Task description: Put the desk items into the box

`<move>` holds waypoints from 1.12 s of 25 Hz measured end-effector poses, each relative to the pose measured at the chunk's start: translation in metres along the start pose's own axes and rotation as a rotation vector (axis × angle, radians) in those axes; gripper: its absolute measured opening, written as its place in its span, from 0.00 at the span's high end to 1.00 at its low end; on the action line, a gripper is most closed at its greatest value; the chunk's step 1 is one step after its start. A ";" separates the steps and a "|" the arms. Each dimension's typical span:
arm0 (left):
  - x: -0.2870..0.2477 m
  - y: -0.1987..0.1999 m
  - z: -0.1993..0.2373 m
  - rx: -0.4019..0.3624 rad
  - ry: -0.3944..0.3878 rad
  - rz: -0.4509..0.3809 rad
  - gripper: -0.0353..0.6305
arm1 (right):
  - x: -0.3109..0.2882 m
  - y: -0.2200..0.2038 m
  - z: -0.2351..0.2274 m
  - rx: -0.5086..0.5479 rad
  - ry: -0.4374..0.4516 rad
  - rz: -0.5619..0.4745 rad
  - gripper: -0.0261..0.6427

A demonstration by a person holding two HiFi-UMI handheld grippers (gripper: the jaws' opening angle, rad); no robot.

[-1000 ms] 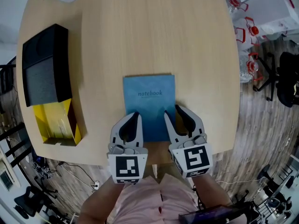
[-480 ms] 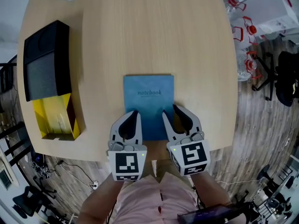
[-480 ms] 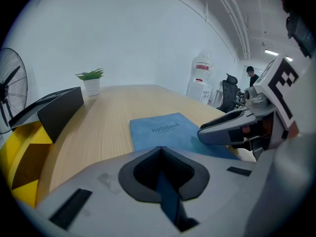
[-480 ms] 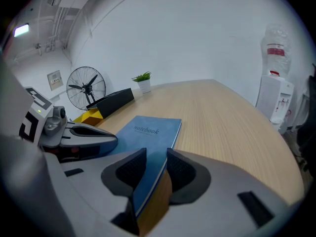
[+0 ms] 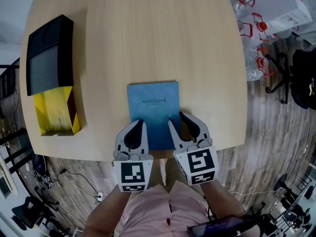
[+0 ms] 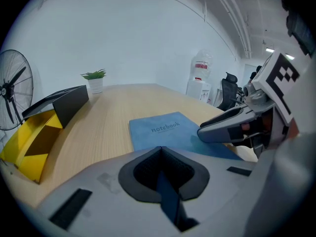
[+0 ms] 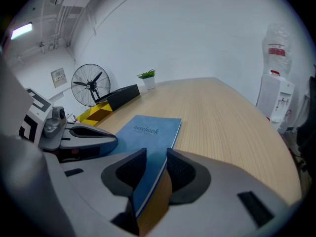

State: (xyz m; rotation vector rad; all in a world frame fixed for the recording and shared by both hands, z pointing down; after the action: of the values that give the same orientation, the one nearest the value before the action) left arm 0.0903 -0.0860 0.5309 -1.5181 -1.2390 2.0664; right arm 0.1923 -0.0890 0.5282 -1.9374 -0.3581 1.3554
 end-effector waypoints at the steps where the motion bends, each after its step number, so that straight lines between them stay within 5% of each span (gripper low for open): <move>1: 0.003 -0.003 -0.003 0.004 0.002 0.001 0.93 | 0.003 -0.004 0.002 0.002 0.002 0.001 0.76; 18: 0.059 -0.056 -0.051 0.026 0.039 0.036 0.93 | 0.055 -0.063 0.032 0.028 0.034 0.016 0.75; 28: 0.067 -0.057 -0.054 -0.008 -0.013 0.005 0.93 | 0.073 -0.081 0.043 -0.039 0.059 -0.048 0.68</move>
State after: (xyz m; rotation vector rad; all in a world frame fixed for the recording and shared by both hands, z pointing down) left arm 0.0973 0.0170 0.5291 -1.5150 -1.2509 2.0794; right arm 0.1978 0.0281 0.5262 -1.9836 -0.4031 1.2663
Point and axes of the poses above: the fingertips, and each gripper's own axes: x backward along the fingers, z to its left, y out of its top, the point moved 1 cm from there along x, backward along the fingers, and after that the axes turned 1 degree about -z, right-handed, at the moved point
